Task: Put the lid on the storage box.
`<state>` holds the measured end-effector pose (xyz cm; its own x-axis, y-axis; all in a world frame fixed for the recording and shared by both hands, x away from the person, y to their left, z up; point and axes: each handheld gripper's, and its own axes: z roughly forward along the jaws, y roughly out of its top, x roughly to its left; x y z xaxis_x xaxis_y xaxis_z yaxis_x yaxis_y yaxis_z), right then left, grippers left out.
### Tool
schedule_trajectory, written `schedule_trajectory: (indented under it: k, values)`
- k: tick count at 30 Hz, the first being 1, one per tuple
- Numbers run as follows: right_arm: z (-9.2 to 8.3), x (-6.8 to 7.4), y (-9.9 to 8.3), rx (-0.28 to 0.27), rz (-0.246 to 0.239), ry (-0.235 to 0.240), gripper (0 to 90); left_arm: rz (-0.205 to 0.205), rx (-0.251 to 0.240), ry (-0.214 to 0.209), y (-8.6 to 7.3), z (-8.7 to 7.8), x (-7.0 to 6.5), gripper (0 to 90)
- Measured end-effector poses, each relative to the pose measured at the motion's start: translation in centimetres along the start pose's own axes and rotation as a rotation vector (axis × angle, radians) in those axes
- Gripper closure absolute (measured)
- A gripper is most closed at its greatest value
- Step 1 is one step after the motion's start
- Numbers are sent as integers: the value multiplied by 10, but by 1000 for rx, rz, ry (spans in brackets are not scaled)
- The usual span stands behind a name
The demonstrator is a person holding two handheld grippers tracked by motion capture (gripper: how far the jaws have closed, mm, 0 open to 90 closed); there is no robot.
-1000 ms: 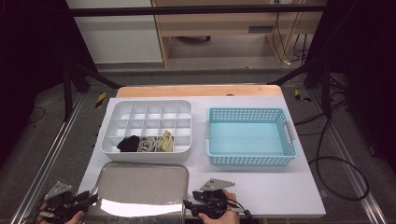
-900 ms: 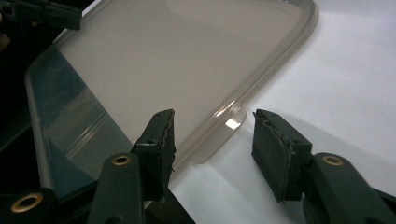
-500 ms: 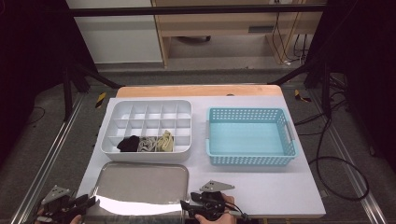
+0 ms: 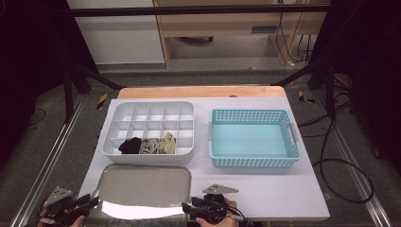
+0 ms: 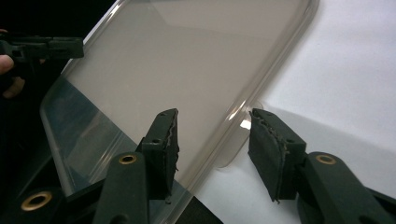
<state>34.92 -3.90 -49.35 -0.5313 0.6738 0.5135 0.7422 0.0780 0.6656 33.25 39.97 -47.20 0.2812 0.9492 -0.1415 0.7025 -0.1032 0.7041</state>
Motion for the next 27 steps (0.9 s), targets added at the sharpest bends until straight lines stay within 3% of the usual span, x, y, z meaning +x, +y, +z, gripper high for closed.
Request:
schedule_trajectory:
  k: [14,24,25,26,27]
  values:
    - [0,-1,0,-7,87,2,546,0,0,6,0,0,-1,570]
    - [-2,-9,0,-33,179,61,556,-7,-2,5,-1,0,-1,556]
    - [-3,-10,0,-41,183,72,568,-9,-1,4,0,0,-1,556]
    - [-4,-12,0,-52,201,118,669,-11,-1,4,0,0,-1,555]
    - [-3,-11,1,-49,296,250,626,-10,-1,3,-1,0,-1,554]
